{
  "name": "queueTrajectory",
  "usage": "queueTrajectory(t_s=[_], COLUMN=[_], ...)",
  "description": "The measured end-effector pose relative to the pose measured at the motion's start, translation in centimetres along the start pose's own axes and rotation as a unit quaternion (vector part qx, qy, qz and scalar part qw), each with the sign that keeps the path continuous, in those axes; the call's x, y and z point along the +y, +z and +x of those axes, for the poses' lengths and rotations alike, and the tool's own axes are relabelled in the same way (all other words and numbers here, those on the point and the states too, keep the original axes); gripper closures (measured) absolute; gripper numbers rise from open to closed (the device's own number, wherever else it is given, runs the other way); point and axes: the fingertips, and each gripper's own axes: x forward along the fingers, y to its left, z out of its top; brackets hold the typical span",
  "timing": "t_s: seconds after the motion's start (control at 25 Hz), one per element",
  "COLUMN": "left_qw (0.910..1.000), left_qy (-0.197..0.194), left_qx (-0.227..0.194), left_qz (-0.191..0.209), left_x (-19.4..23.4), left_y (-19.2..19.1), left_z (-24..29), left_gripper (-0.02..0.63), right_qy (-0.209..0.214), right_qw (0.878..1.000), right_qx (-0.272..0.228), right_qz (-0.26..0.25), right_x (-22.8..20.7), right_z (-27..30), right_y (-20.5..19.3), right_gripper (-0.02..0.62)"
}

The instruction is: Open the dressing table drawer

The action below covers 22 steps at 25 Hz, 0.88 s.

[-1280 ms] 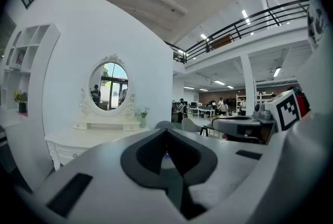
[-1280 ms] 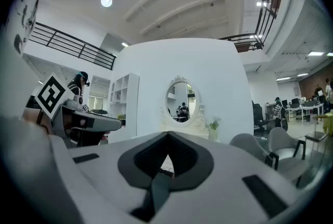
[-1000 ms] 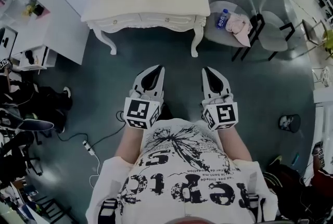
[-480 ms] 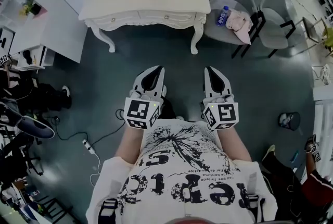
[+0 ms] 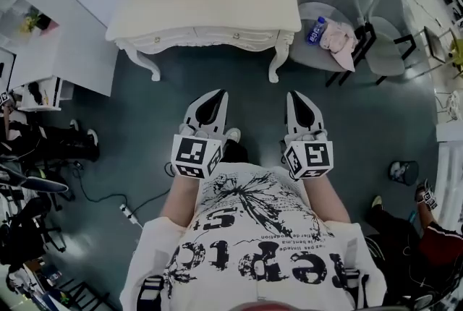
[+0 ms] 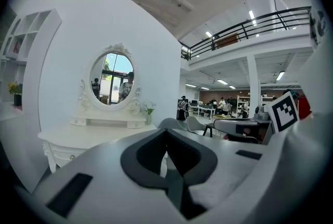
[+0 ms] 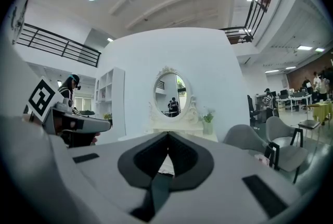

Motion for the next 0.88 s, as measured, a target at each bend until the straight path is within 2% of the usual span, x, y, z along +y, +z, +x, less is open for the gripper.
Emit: queueTrajectory(t_s=[0.52, 0.68, 0.88], left_qw=[0.998, 0.998, 0.9981], left_qy=[-0.062, -0.063, -0.057], left_qx=[0.001, 0.002, 0.025], left_qz=[0.01, 0.008, -0.007], left_x=[12.0, 15.0, 17.0], left_y=[4.3, 5.4, 4.5], left_z=[12.1, 14.4, 16.9], left_gripper=[0.588, 0.588, 0.588], right_qy=[-0.062, -0.064, -0.059], right_qw=[0.998, 0.998, 0.998], right_qx=[0.001, 0.005, 0.02], right_qz=[-0.013, -0.02, -0.012], right_x=[-2.1, -2.3, -3.5], right_z=[15.3, 18.7, 22.3], right_y=[2.7, 3.5, 3.1], right_gripper=[0.578, 0.578, 0.578])
